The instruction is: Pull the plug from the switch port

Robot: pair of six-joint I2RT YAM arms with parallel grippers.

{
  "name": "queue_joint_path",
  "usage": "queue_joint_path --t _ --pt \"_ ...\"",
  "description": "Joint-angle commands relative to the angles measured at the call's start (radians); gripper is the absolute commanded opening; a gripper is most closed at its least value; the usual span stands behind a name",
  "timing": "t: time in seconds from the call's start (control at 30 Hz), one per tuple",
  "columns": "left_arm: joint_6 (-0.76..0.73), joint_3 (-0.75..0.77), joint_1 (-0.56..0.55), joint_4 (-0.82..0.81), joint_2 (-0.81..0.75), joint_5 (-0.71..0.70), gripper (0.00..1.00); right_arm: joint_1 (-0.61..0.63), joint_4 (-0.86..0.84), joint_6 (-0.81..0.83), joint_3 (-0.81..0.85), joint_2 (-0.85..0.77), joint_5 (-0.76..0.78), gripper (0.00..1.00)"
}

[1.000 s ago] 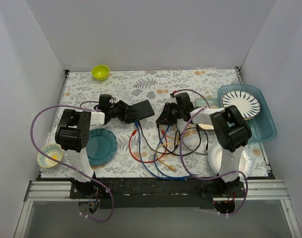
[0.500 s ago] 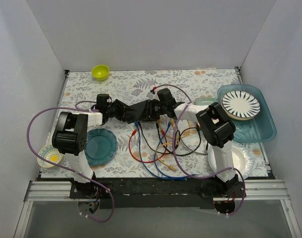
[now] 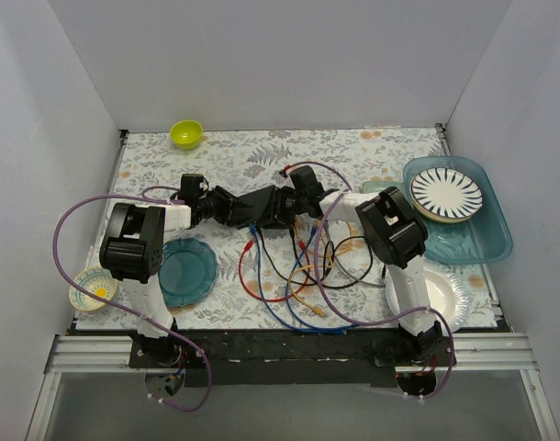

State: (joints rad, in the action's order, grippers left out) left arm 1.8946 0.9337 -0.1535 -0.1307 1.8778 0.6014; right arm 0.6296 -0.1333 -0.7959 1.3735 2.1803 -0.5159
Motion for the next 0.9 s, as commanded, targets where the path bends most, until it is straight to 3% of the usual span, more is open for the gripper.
queue_joint_path --t 0.0,0.47,0.7,0.87 --pt "-0.048 -0.021 0.002 0.102 -0.008 -0.043 0.37 -0.001 -0.009 -0.020 0.050 0.058 0.022 0.41" --pt "-0.051 -0.030 0.000 0.092 -0.014 -0.028 0.37 -0.001 -0.068 -0.100 0.047 0.079 0.039 0.37" --pt "-0.055 -0.042 0.000 0.085 -0.022 -0.026 0.37 -0.001 -0.327 -0.319 -0.117 0.042 0.068 0.29" --pt "-0.060 -0.045 0.000 0.083 -0.028 -0.023 0.37 -0.002 -0.348 -0.353 -0.111 0.056 0.074 0.24"
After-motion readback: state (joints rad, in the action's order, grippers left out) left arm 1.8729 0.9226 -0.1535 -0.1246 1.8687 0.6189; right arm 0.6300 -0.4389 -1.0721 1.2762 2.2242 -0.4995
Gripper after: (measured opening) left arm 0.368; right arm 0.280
